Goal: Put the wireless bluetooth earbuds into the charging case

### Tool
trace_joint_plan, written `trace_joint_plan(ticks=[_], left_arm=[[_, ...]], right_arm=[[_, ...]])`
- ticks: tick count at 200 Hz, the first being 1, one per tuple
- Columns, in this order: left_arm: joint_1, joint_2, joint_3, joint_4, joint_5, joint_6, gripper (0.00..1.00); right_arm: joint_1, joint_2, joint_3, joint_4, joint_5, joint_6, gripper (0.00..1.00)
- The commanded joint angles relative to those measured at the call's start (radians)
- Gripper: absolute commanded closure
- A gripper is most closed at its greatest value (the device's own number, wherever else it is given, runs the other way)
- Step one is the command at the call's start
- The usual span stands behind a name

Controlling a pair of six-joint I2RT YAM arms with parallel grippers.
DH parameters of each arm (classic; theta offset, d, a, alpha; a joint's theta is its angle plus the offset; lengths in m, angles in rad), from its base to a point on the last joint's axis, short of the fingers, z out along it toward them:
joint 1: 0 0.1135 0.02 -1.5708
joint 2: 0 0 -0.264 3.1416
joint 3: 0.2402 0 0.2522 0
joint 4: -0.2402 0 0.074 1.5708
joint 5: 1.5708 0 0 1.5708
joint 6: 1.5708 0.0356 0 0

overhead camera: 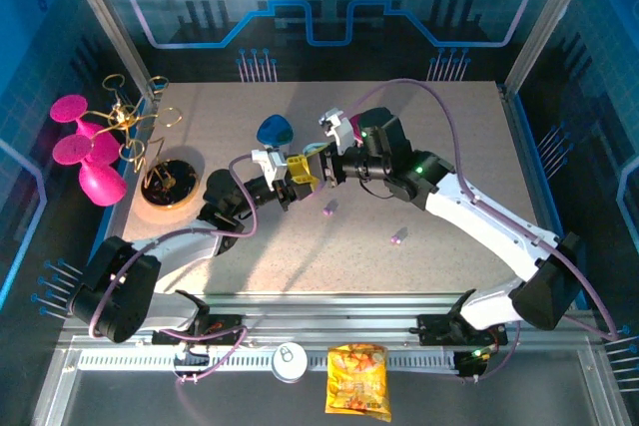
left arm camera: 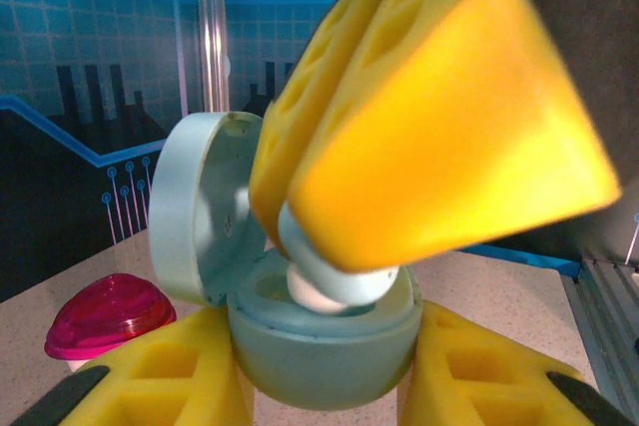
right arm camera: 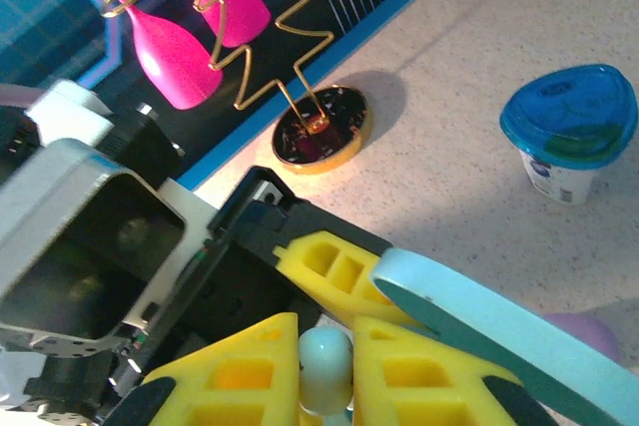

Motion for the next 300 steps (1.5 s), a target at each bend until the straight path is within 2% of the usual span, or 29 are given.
trace_joint_plan(ticks=[1, 80, 121, 155, 207, 255, 300], left_arm=[[-0.006, -0.038, 0.025, 0.006, -0.011, 0.019, 0.78], [-0.006, -0.054, 0.019, -0.006, -0.034, 0.024, 0.78], [-0.006, -0.058, 0.019, -0.006, -0.03, 0.02, 0.78], [-0.007, -0.056, 0.017, -0.007, -0.027, 0.017, 0.78], [-0.007, -0.061, 0.016, -0.013, -0.027, 0.023, 0.78], [-0.007, -0.056, 0.019, -0.013, -0.022, 0.02, 0.78], [-0.01, -0.057, 0.019, -0.014, -0.021, 0.02, 0.78]], right_arm=[[0.018, 0.014, 0.041, -0.055, 0.071, -0.034, 0.89], [0.029, 0.005, 0.032, -0.072, 0.088, -0.025, 0.87], [0.031, -0.008, 0.023, -0.073, 0.102, -0.02, 0.76], [0.031, -0.003, 0.043, -0.096, 0.12, -0.028, 0.72], [0.031, -0.006, 0.054, -0.1, 0.131, -0.03, 0.71], [0.031, -0.01, 0.058, -0.097, 0.126, -0.032, 0.66], [0.031, -0.006, 0.057, -0.097, 0.128, -0.029, 0.67]])
